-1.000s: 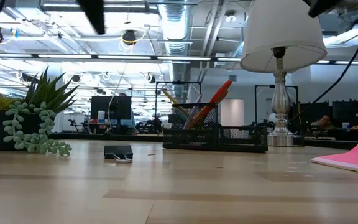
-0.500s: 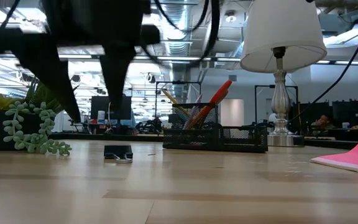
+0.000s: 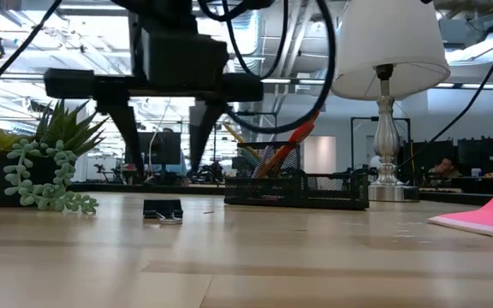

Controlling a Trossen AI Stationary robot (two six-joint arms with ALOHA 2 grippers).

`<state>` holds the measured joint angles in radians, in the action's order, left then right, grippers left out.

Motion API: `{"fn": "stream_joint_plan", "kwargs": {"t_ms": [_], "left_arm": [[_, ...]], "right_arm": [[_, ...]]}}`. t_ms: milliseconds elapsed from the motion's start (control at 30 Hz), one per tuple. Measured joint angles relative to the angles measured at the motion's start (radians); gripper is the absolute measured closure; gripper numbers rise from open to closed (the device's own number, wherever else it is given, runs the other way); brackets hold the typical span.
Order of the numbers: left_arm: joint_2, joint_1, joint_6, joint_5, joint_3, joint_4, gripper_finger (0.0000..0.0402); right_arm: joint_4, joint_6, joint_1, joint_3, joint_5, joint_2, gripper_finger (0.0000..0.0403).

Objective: Pick and place office supplies into organizer
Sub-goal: Put the black binder clip into the lower left compartment of the black desk organizer

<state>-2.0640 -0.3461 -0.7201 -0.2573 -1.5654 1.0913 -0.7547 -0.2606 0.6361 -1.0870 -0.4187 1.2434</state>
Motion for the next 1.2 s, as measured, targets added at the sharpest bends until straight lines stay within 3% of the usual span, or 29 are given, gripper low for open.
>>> {"fn": "stream_joint_plan", "kwargs": {"t_ms": [233,867,1067,1200], "left_arm": [[0.000,-0.008,-0.026,0.040,0.000,-0.092,0.0168],[-0.033,-0.025,0.107,0.041,0.000,-0.040,0.0168],[-0.082,-0.031,0.140,-0.034,-0.002,-0.053,0.0168],[-0.096,-0.029,0.132,-0.016,-0.005,-0.058,0.0168]], "right_arm": [[-0.002,0.007,-0.006,0.000,-0.002,0.000,0.0403],[0.000,0.007,-0.006,-0.002,-0.002,0.000,0.0403],[0.008,0.007,-0.010,-0.002,-0.002,0.000,0.0403],[0.003,0.007,-0.010,-0.002,-0.002,0.000,0.0403]]}}
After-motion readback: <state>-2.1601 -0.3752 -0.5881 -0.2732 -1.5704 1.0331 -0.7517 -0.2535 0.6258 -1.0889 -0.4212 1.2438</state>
